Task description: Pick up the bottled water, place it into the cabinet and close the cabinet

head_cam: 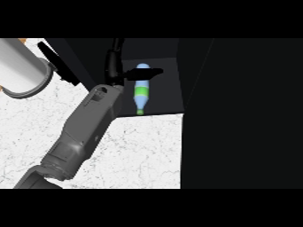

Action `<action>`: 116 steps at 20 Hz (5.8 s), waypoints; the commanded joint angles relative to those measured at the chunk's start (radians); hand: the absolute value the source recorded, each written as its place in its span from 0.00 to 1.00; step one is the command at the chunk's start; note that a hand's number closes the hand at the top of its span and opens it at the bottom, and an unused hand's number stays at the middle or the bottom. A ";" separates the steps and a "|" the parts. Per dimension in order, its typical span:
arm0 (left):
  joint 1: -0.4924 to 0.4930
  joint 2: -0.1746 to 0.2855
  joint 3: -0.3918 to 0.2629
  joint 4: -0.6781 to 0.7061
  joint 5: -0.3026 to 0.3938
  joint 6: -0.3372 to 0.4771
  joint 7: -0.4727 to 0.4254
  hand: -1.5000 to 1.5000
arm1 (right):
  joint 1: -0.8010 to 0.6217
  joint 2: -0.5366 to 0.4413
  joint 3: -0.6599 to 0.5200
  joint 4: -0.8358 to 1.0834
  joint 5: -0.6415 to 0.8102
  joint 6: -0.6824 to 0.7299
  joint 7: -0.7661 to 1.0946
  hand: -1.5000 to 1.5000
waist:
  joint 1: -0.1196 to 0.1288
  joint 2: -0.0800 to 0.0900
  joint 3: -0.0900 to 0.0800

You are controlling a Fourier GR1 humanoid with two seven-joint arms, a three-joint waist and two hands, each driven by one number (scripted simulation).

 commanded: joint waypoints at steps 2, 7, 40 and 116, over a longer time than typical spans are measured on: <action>0.054 0.068 0.061 0.006 0.043 -0.182 -0.147 0.00 | 0.021 0.001 -0.011 0.029 0.012 0.004 -0.044 0.00 | 0.032 -0.003 -0.004; 0.107 0.023 0.043 -0.060 0.046 -0.229 -0.181 0.00 | 0.076 -0.012 -0.002 -0.044 0.014 -0.006 -0.034 0.00 | 0.054 -0.014 -0.003; 1.077 0.165 -0.394 -1.556 0.134 -0.236 0.310 0.00 | 0.087 -0.052 0.128 -0.105 0.146 -0.037 0.013 0.00 | 0.070 -0.016 -0.003; 2.064 0.371 0.486 -1.856 0.871 -1.115 0.119 0.00 | -1.348 0.067 -0.162 0.879 -0.214 -0.015 0.460 1.00 | 0.107 -0.008 -0.002</action>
